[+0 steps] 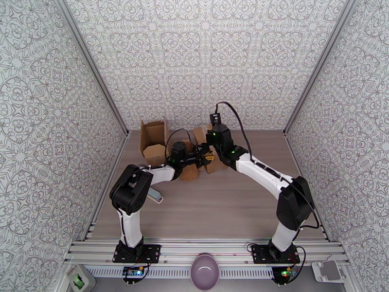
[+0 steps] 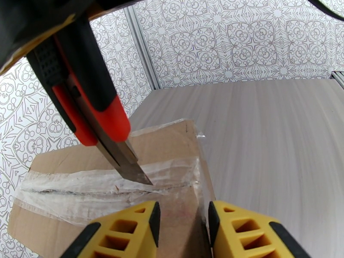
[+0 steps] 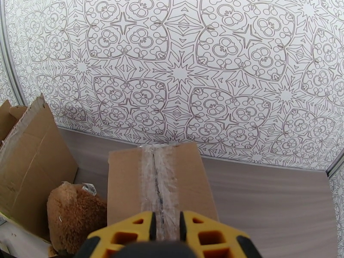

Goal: Unpack the express box

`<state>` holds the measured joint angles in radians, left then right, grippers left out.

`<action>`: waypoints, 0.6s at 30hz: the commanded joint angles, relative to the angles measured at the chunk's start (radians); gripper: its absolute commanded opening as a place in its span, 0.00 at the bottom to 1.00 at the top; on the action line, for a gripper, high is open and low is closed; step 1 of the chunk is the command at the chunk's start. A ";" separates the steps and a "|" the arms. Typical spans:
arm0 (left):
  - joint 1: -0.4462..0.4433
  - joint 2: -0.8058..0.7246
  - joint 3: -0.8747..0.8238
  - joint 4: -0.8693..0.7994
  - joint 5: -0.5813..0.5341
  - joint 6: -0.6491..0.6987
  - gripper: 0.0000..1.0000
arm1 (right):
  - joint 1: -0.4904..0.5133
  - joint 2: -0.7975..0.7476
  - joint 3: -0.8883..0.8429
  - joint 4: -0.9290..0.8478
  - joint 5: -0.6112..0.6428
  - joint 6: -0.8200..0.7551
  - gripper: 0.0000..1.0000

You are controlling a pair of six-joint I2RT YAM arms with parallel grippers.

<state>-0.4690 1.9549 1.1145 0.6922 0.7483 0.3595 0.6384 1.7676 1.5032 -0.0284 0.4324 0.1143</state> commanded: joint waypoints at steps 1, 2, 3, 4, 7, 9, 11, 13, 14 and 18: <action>0.005 0.041 -0.010 -0.059 0.025 -0.014 0.38 | -0.008 0.020 0.013 0.027 -0.003 -0.019 0.00; 0.004 0.041 -0.010 -0.059 0.025 -0.014 0.38 | -0.008 0.018 0.007 0.028 -0.003 -0.023 0.00; 0.005 0.041 -0.010 -0.058 0.025 -0.017 0.38 | -0.007 0.019 0.000 0.032 -0.006 -0.024 0.00; 0.005 0.041 -0.009 -0.057 0.025 -0.019 0.38 | -0.008 0.017 -0.006 0.037 -0.007 -0.025 0.00; 0.007 0.040 -0.010 -0.056 0.026 -0.021 0.38 | -0.008 0.011 -0.043 0.070 -0.015 -0.018 0.00; 0.007 0.039 -0.010 -0.055 0.028 -0.021 0.38 | -0.008 0.007 -0.064 0.090 -0.011 -0.010 0.00; 0.009 0.040 -0.015 -0.041 0.040 -0.024 0.38 | -0.009 -0.004 -0.099 0.124 -0.003 0.004 0.00; 0.013 0.042 -0.025 -0.019 0.049 -0.029 0.38 | -0.011 -0.016 -0.127 0.152 -0.002 0.010 0.00; 0.016 0.042 -0.028 -0.006 0.053 -0.035 0.38 | -0.011 -0.021 -0.134 0.157 -0.002 0.010 0.00; 0.024 0.044 -0.031 0.014 0.070 -0.051 0.38 | -0.011 -0.023 -0.142 0.149 0.006 0.004 0.00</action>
<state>-0.4591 1.9652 1.1095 0.7284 0.7803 0.3443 0.6384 1.7485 1.3991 0.1524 0.4320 0.1322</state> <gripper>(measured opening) 0.376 0.211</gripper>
